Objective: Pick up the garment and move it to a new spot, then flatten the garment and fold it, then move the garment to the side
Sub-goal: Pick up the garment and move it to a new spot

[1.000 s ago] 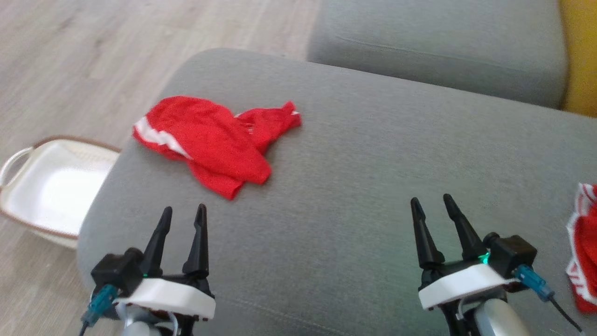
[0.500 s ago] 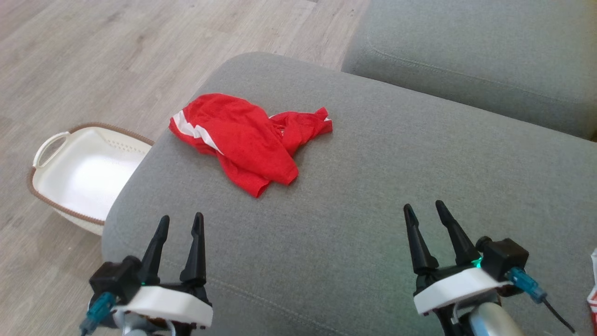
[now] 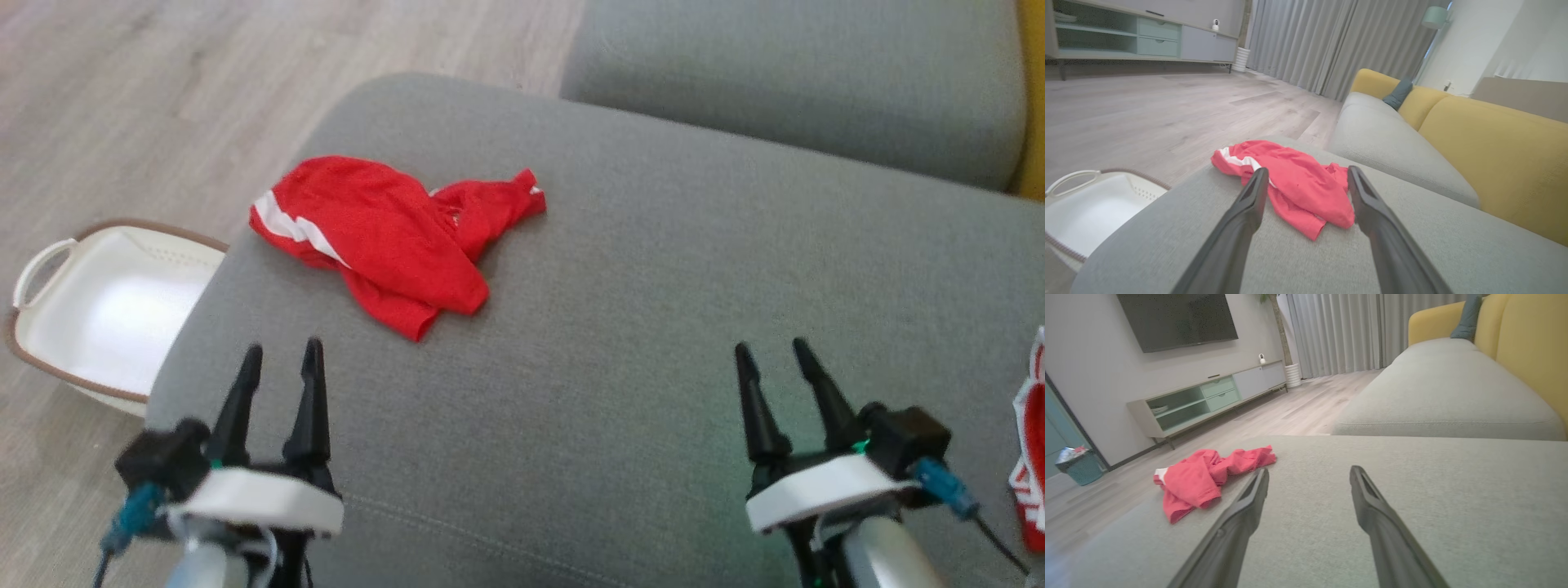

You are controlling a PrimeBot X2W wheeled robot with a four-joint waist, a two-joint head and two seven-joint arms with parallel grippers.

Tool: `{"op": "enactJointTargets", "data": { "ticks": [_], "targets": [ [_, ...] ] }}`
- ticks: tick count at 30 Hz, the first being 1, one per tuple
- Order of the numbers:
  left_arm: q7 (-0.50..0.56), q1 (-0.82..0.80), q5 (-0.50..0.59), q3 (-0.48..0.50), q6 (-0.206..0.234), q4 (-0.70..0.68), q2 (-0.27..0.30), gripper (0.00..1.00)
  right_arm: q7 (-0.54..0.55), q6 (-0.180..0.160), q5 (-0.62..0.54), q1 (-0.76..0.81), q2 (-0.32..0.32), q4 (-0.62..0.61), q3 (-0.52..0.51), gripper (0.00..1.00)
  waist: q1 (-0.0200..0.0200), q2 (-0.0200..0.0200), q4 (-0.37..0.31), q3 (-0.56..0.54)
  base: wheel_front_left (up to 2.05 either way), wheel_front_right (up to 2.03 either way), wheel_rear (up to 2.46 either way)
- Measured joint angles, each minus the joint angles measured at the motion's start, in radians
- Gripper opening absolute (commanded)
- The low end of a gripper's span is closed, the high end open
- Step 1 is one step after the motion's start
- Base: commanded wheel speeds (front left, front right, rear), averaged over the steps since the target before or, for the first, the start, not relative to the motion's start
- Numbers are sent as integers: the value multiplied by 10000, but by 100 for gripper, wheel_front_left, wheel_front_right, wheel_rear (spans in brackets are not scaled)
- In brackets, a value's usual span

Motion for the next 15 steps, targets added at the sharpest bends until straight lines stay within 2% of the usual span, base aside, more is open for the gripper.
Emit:
{"op": "enactJointTargets", "data": {
  "ticks": [3, 6, 12, 15],
  "targets": [
    [29, -745, 0, 8, -174, 293, 236, 100, 15, 0, -378, -260, 2, -67, -399, 100, 0, 0, -171, 317, 0, 0, 0],
    [500, -1800, -134, 88, -272, 604, 629, 100, 136, 0, -742, -593, 2, -309, -767, 100, 0, 0, -353, 695, 0, 0, 0],
    [2280, -3956, -244, -226, -571, 1847, 1822, 100, 506, 0, -1229, -1088, -2, -943, -1269, 100, 1, 0, -782, 1573, 0, 0, 0],
    [3214, -4955, -462, -727, -612, 2708, 2359, 100, 665, 0, -1425, -1287, -6, -1281, -1432, 100, 1, 0, -1025, 2055, 0, 0, 0]
  ]
}}
